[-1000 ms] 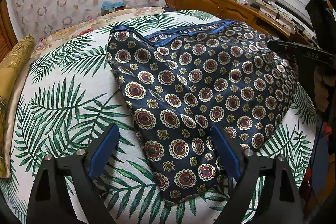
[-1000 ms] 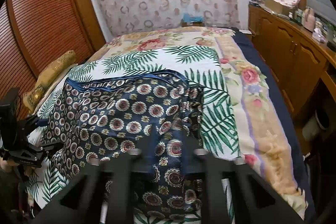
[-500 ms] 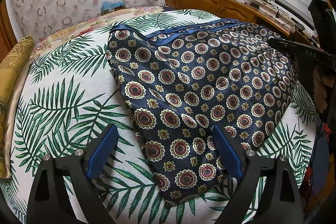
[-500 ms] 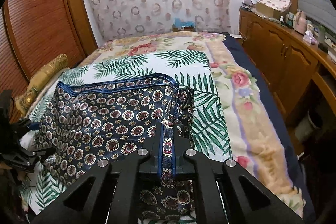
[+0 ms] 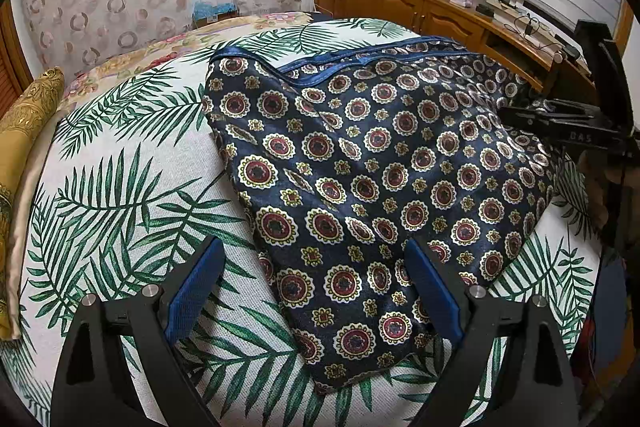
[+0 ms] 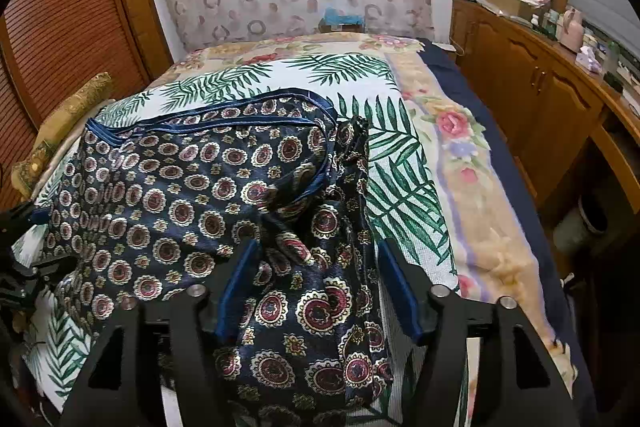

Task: Fold small clothes
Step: 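Grasp the folded robe bundle with the right gripper while the left gripper grasps it too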

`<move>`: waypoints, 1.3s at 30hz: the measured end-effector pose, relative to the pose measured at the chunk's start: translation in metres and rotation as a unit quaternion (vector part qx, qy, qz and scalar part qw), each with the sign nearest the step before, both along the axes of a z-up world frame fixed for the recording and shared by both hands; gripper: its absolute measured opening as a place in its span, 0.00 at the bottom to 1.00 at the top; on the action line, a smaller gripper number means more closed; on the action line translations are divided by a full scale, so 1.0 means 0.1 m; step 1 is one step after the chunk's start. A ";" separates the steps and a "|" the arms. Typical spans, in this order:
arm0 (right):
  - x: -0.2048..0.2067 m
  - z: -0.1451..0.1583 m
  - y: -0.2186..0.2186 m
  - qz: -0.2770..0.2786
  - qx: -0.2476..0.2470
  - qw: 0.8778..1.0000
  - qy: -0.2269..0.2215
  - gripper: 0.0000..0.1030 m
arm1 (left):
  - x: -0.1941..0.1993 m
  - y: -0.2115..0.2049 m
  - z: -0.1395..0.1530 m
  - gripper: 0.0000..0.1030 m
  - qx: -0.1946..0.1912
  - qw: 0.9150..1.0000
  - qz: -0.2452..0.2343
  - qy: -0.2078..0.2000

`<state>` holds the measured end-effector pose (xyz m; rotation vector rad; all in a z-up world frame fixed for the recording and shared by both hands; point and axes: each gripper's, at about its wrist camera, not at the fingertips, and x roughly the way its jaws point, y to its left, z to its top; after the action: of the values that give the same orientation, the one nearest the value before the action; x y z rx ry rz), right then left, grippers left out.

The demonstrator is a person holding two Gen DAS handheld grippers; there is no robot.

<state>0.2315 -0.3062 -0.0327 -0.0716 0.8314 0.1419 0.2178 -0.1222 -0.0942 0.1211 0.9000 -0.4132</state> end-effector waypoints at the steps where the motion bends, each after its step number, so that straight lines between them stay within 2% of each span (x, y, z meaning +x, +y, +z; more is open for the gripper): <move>1: 0.02 -0.01 -0.01 -0.003 0.000 1.000 0.004 0.69 | 0.00 0.00 0.00 0.89 0.000 1.000 0.000 0.000; 5: 0.06 -0.01 -0.04 -0.002 0.013 1.000 0.005 0.70 | 0.02 0.04 0.01 0.89 -0.008 1.000 -0.005 0.006; 9: 0.05 -0.02 -0.02 0.007 0.008 1.000 0.005 0.69 | 0.08 0.24 0.15 0.87 -0.061 0.998 0.007 0.001; 13: 0.03 -0.02 0.00 0.020 0.010 1.000 0.004 0.56 | 0.26 0.43 0.26 0.79 -0.085 0.996 0.035 -0.004; 15: 0.01 -0.03 0.02 0.026 0.009 1.000 0.004 0.49 | 0.36 0.48 0.23 0.64 -0.093 0.995 0.044 0.013; 16: 0.00 -0.03 0.02 0.029 0.009 1.000 0.004 0.47 | 0.43 0.49 0.20 0.62 -0.094 0.994 0.046 0.026; 18: -0.01 -0.03 0.03 0.032 0.011 0.999 0.003 0.39 | 0.51 0.50 0.14 0.51 -0.097 0.993 0.042 0.043; 19: -0.03 -0.02 0.03 0.037 0.015 0.999 0.003 0.31 | 0.54 0.49 0.10 0.50 -0.099 0.993 0.037 0.054; 21: -0.05 -0.02 0.06 0.045 0.011 0.999 0.004 0.27 | 0.54 0.45 0.09 0.50 -0.094 0.993 0.034 0.054; 23: -0.08 -0.02 0.07 0.053 0.007 0.999 0.004 0.18 | 0.52 0.39 0.09 0.50 -0.085 0.995 0.029 0.053; 28: -0.13 0.02 0.11 0.061 -0.001 0.998 -0.001 0.10 | 0.55 0.28 0.09 0.50 -0.070 0.996 0.030 0.046; 29: -0.14 0.03 0.11 0.061 -0.001 0.998 -0.004 0.09 | 0.55 0.28 0.09 0.27 -0.074 0.996 0.024 0.049; 30: -0.15 0.03 0.11 0.062 -0.001 0.998 -0.008 0.08 | 0.56 0.25 0.08 0.13 -0.083 0.995 0.018 0.058; 31: -0.17 0.05 0.12 0.062 -0.002 0.998 -0.013 0.07 | 0.56 0.25 0.09 0.09 -0.089 0.994 0.020 0.059; 34: -0.28 0.13 0.14 0.060 -0.004 0.997 -0.037 0.07 | 0.47 0.27 0.20 0.06 -0.099 0.994 0.019 0.033; 36: -0.34 0.21 0.16 0.063 -0.003 0.997 -0.048 0.07 | 0.38 0.33 0.35 0.05 -0.123 0.992 0.016 0.017; 39: -0.44 0.36 0.27 0.077 -0.020 0.995 -0.068 0.07 | 0.20 0.40 0.63 0.05 -0.138 0.990 0.009 -0.021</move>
<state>0.1876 -0.2793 0.0028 -0.1809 0.6929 0.2632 0.2375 -0.0818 -0.0308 -0.1329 0.7940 -0.5122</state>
